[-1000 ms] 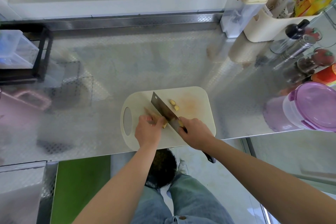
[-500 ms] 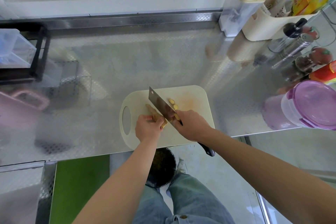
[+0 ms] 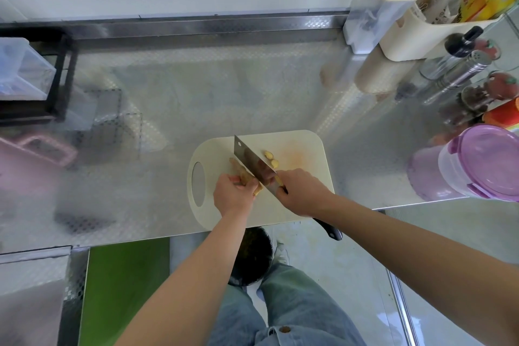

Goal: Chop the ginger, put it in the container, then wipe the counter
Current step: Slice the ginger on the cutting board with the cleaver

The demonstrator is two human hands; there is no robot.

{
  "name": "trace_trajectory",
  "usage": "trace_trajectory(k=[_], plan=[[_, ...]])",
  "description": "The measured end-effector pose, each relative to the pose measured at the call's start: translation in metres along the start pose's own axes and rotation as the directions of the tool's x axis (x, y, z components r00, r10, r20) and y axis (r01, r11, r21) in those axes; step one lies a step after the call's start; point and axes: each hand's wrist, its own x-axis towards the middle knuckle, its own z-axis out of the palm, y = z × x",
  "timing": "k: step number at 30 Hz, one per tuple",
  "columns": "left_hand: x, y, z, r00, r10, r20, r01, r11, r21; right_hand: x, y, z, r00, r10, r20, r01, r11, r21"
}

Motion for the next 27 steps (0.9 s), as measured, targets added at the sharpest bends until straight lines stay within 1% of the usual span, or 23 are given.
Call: trace_trajectory(k=[3,8,14,16,19,27], plan=[[0.003,0.001,0.000,1.000,0.004,0.012,-0.005,1.000,0.013,0.002,-0.001,0.002,1.000,0.003,0.005,-0.003,1.000,0.015],[0.005,-0.002,-0.002,0.999,-0.011,0.041,0.011,1.000,0.008,0.008,-0.001,0.023,0.999,0.031,-0.029,-0.029,0.998,0.058],[0.007,-0.003,-0.007,0.996,-0.016,0.088,0.018,1.000,-0.023,0.021,-0.012,0.025,0.995,0.027,-0.094,-0.030,0.999,-0.034],[0.004,-0.001,-0.009,0.995,-0.024,0.097,0.027,0.999,-0.031,0.027,-0.016,0.023,0.990,0.056,-0.130,-0.055,0.998,0.012],[0.003,0.001,-0.010,0.994,-0.023,0.109,0.028,0.999,-0.039,0.026,-0.012,0.016,0.980,0.102,-0.171,-0.079,0.987,0.137],[0.002,0.006,-0.015,0.992,0.002,0.123,0.003,0.999,-0.044,0.013,-0.008,0.002,0.995,0.056,-0.081,-0.045,0.991,0.125]])
